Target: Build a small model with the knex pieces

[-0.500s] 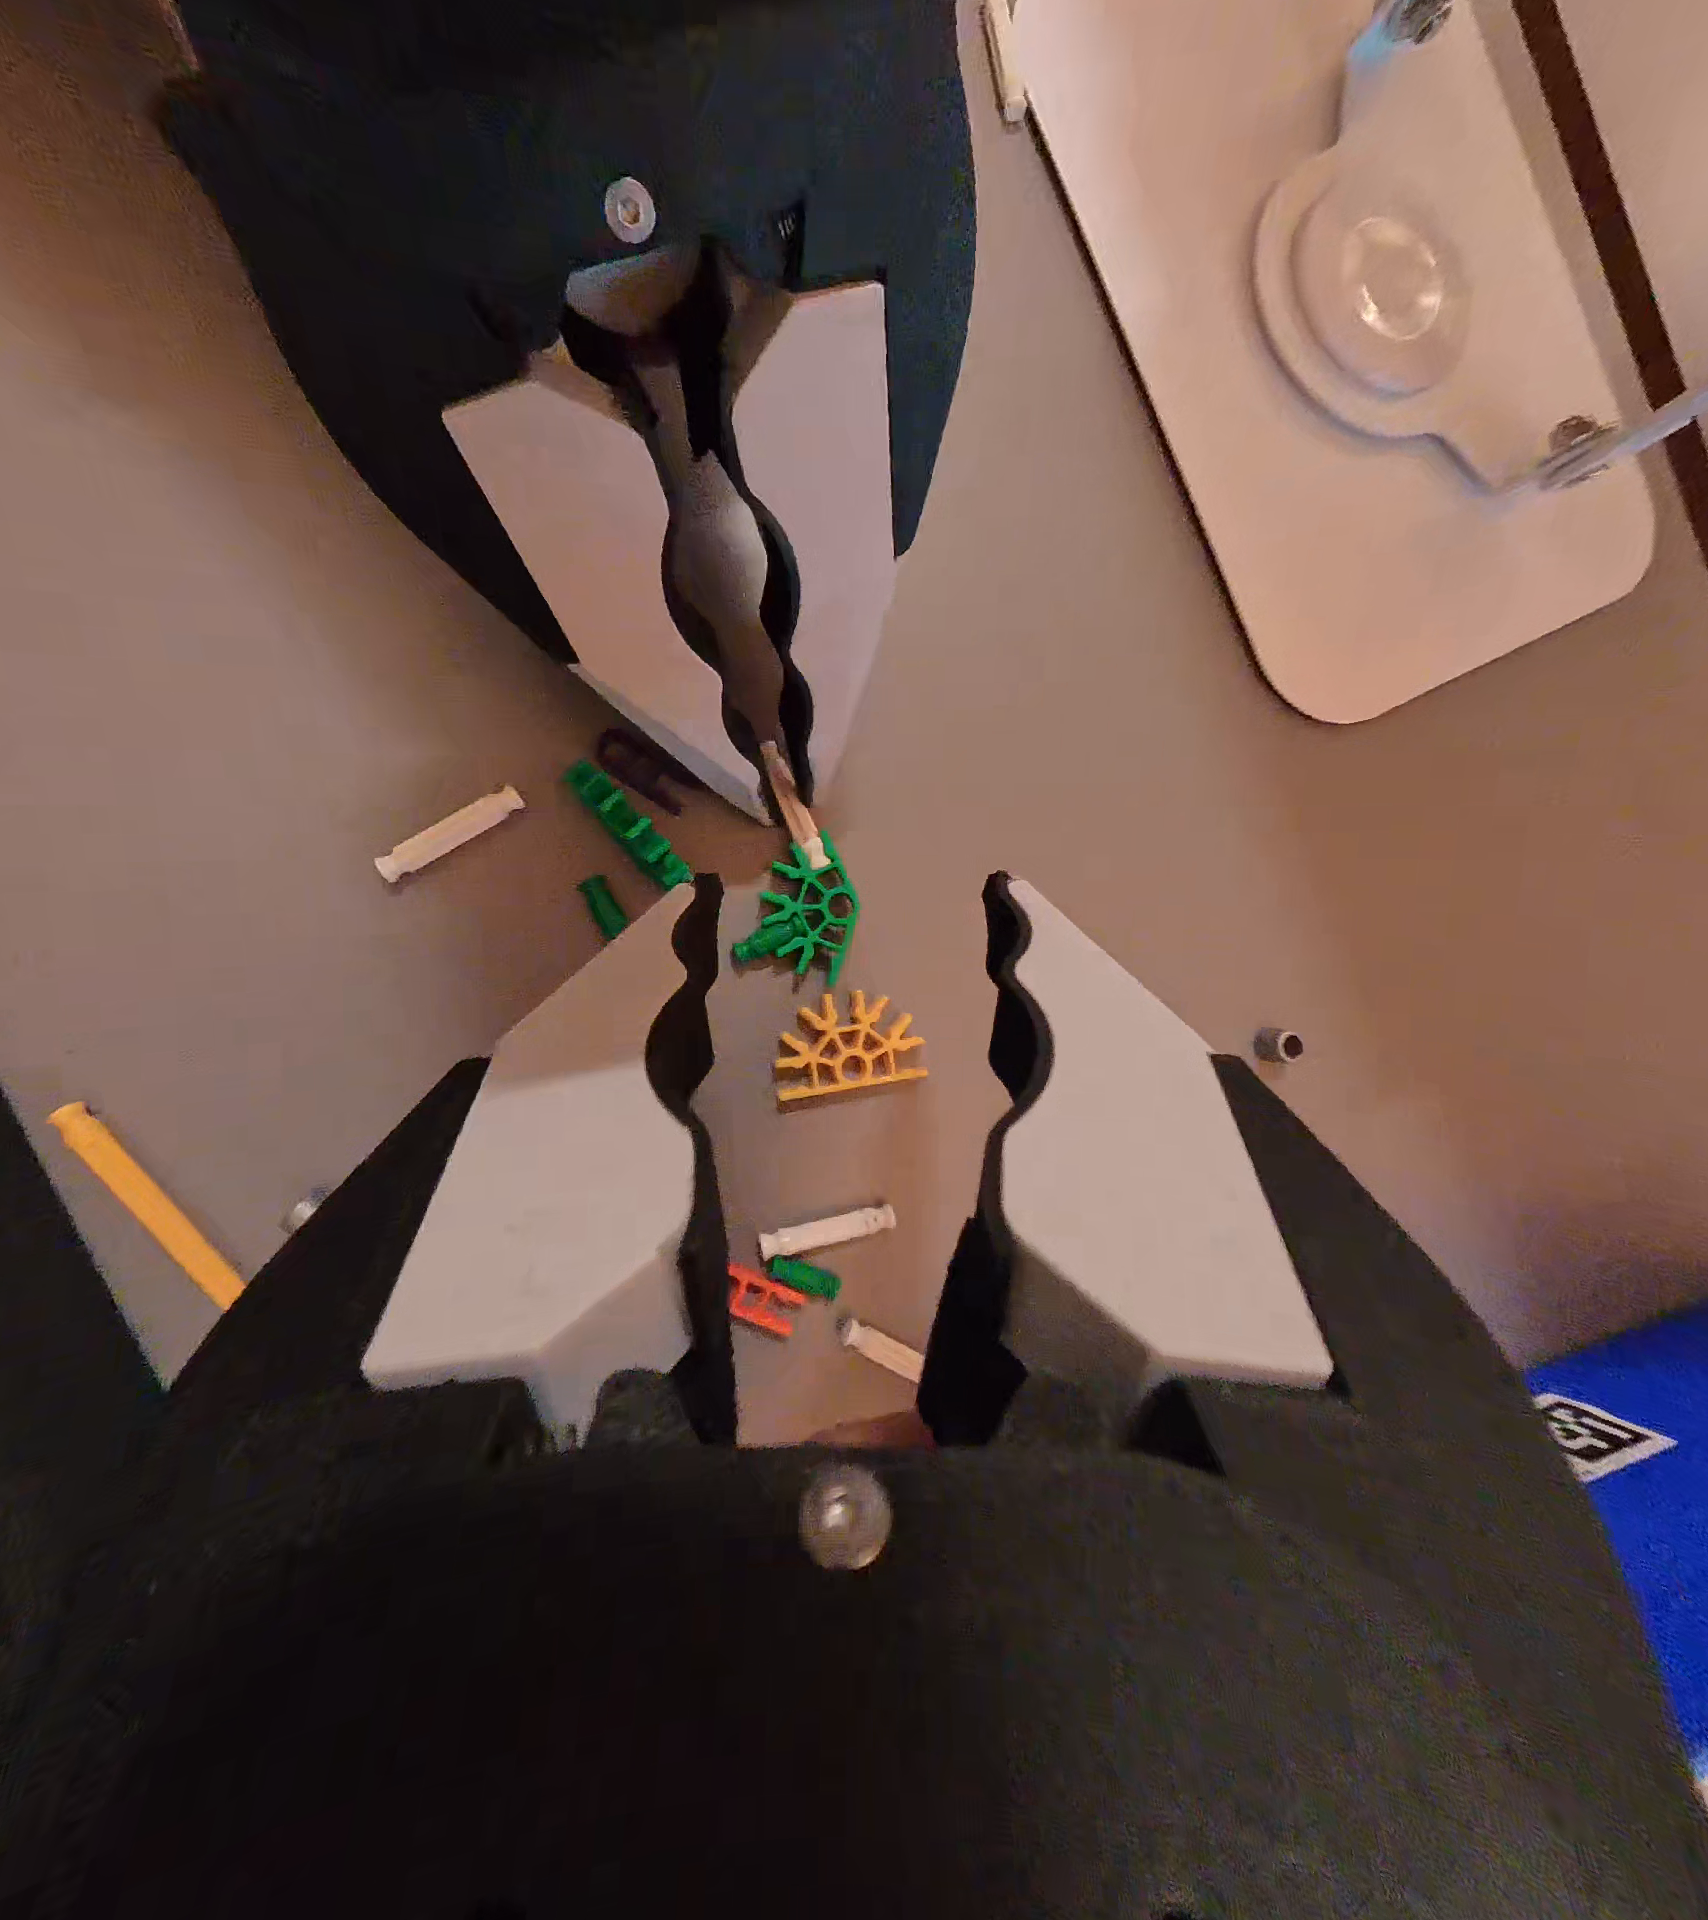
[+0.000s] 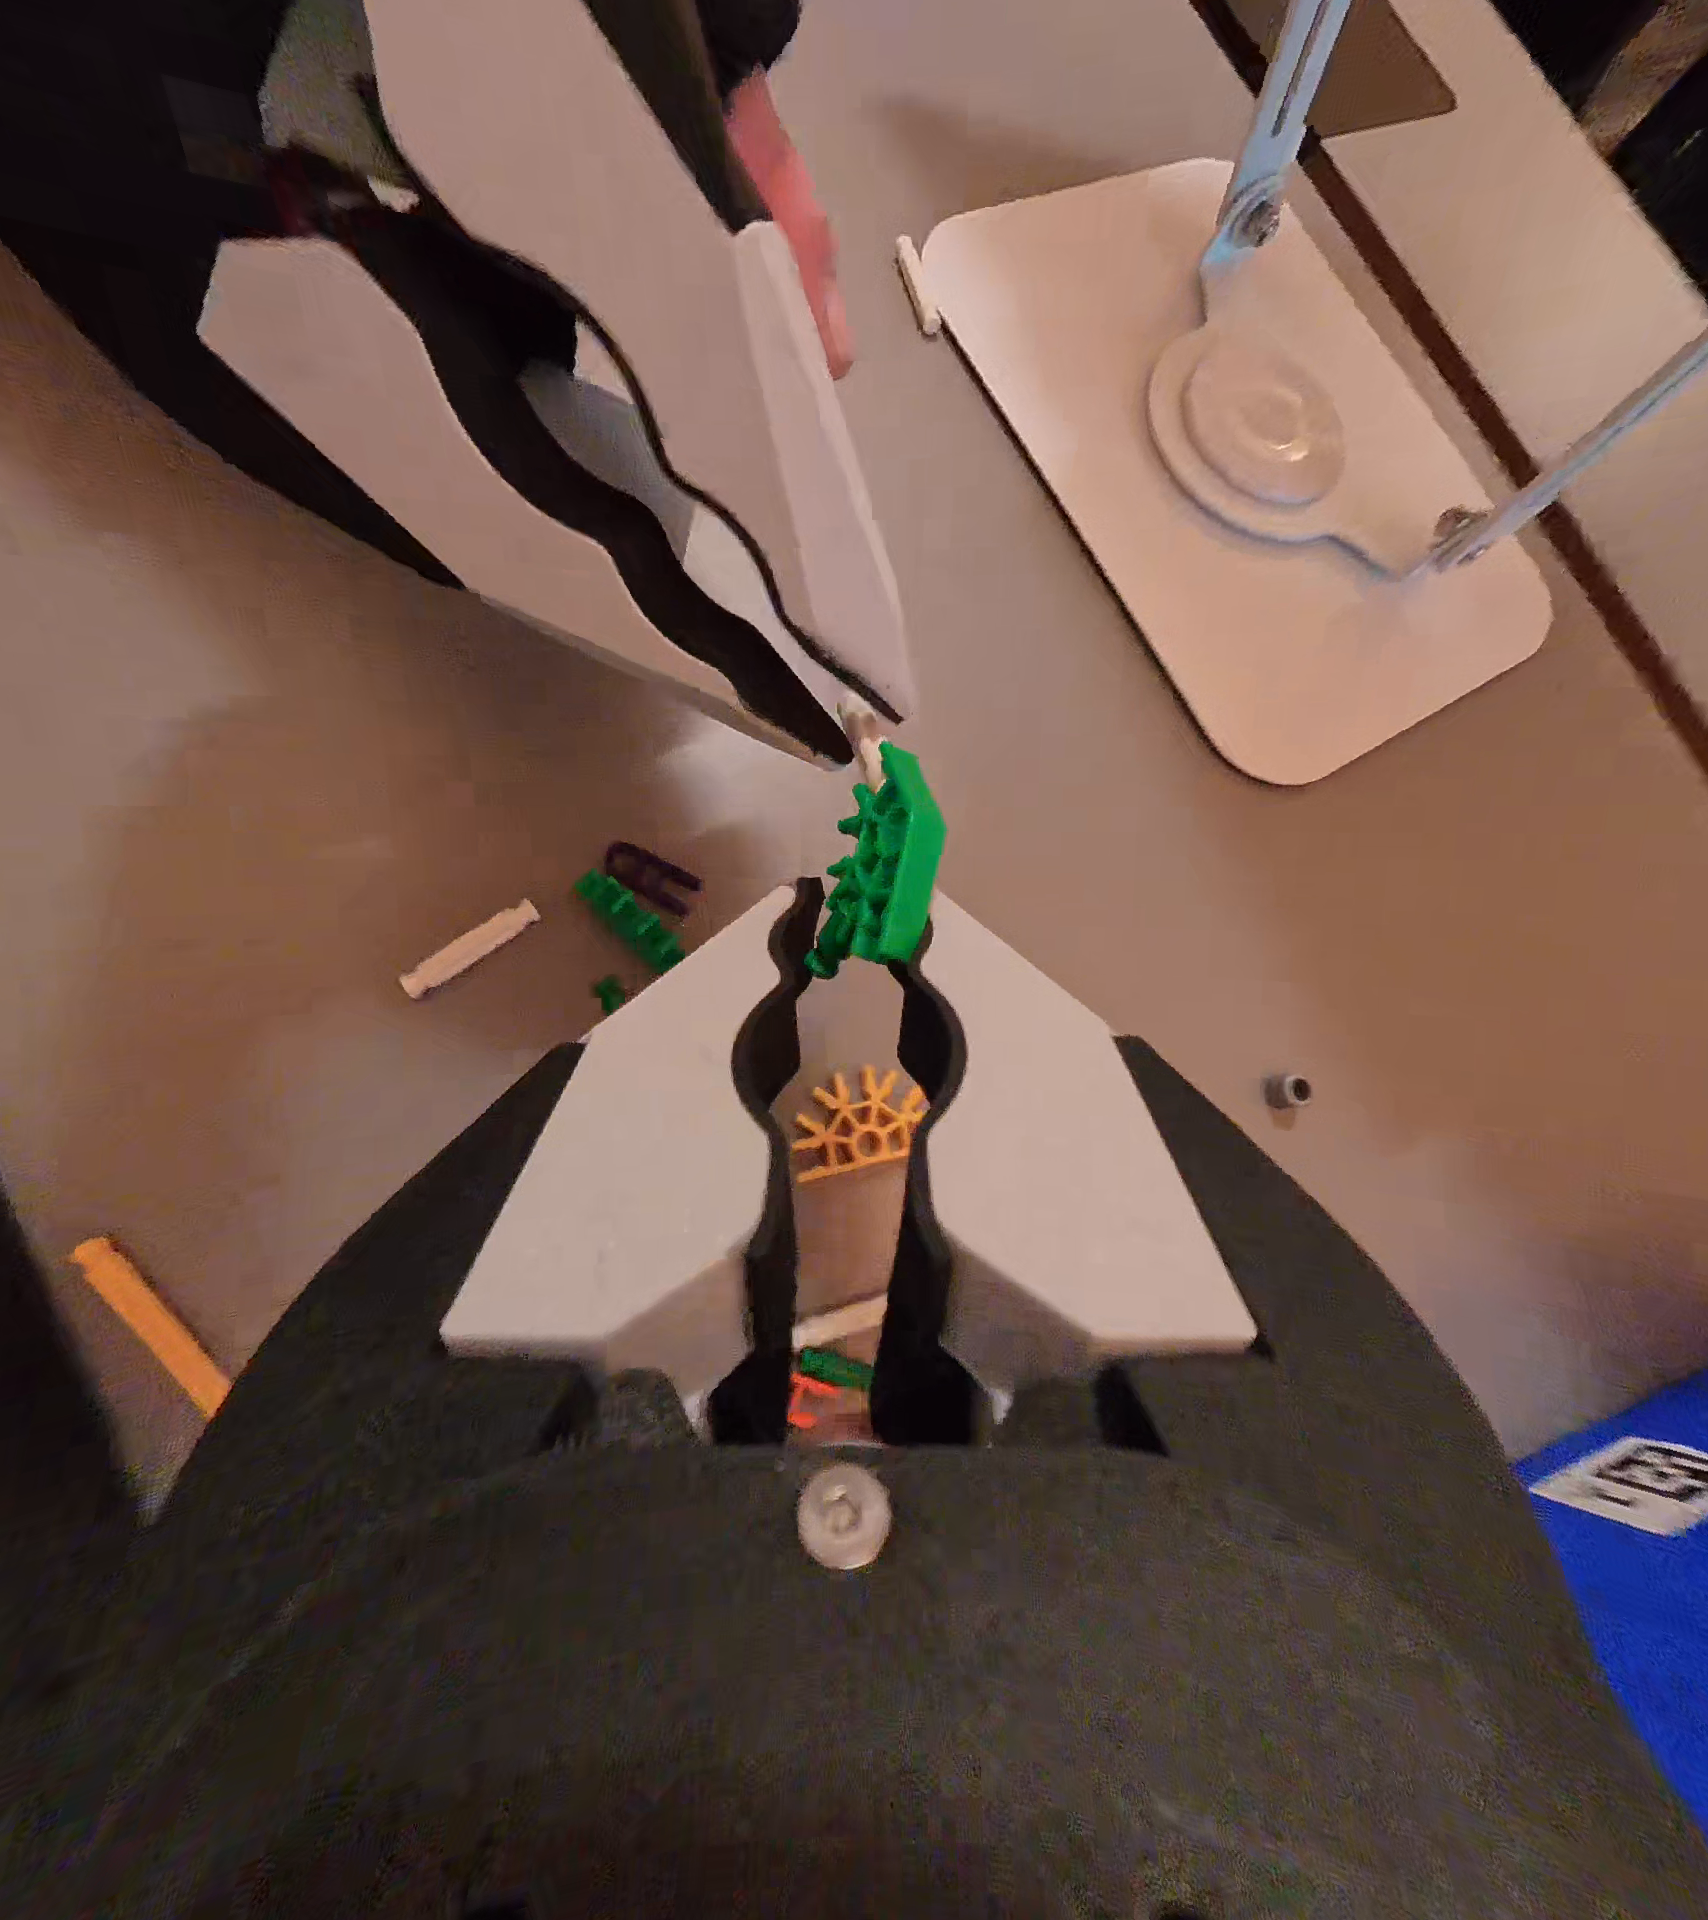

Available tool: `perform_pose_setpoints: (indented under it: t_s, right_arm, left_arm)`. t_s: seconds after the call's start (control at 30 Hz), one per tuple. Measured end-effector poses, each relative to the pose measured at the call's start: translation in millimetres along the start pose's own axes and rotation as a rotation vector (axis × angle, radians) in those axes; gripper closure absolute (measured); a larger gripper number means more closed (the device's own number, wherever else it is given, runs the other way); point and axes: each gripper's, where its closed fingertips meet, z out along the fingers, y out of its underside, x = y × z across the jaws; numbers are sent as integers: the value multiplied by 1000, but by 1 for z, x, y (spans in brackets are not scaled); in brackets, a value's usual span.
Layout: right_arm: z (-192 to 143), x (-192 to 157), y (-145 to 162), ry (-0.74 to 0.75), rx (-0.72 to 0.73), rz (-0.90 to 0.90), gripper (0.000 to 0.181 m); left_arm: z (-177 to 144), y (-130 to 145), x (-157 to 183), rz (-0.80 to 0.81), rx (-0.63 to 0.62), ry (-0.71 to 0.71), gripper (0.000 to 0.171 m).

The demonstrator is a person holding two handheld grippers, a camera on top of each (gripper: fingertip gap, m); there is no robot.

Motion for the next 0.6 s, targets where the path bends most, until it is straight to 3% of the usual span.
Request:
perform_pose_setpoints:
  t_s: [0.07,0.17,0.37,0.53,0.6]
  right_arm:
    - [-4,-1,-4,33,-17,-86,181]
    - [-6,-4,-9,62,-54,-194,181]
    - [-6,0,-14,113,-137,-290,181]
    - [-19,7,-34,122,53,-140,167]
    - [-25,11,-36,148,93,-122,174]
  left_arm:
    - [-3,-1,-4,-46,9,22,149]
    - [-10,-13,-7,-147,67,73,142]
    - [-9,-23,0,-92,79,80,164]
    - [-16,-30,-16,-225,156,61,168]
    - [-19,-32,-20,-261,184,64,168]
